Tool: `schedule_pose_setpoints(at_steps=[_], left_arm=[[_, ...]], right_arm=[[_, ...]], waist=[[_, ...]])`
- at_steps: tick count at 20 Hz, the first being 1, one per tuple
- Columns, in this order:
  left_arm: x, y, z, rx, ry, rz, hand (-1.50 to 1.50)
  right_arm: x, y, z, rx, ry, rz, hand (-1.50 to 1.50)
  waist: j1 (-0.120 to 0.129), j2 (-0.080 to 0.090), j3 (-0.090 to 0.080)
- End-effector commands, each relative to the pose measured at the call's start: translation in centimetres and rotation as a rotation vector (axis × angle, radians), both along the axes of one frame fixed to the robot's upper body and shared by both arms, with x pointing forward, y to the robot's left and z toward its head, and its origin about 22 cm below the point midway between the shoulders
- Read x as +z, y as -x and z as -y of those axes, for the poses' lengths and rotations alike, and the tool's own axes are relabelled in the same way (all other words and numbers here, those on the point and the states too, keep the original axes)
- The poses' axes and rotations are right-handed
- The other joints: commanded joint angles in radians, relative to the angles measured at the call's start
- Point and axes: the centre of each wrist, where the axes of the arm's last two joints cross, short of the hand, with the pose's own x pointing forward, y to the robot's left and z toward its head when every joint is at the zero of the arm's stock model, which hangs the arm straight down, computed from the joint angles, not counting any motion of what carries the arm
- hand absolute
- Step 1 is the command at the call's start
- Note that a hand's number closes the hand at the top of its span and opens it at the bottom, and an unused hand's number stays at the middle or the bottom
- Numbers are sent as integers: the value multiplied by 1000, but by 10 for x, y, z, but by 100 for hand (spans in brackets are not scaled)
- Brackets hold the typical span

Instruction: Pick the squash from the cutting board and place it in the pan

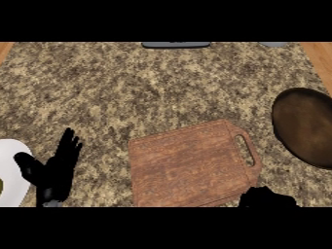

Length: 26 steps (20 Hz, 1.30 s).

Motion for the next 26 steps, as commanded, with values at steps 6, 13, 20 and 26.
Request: schedule_pose_setpoints(at_steps=[6, 13, 20, 26], left_arm=[[-2, -2, 5, -26, -8, 14, 0], [-8, 2, 20, -42, -4, 4, 0], [-8, -22, 10, -21, -2, 15, 0], [-9, -5, 21, -49, 10, 18, 0]], right_arm=[[62, 34, 17, -162, -183, 135, 150], [74, -33, 52, -219, -280, 140, 150], [46, -101, 117, -319, -247, 201, 150], [14, -162, 156, -373, -198, 209, 150]], waist=[[12, 5, 1], [32, 10, 1], [31, 12, 1], [48, 14, 2]])
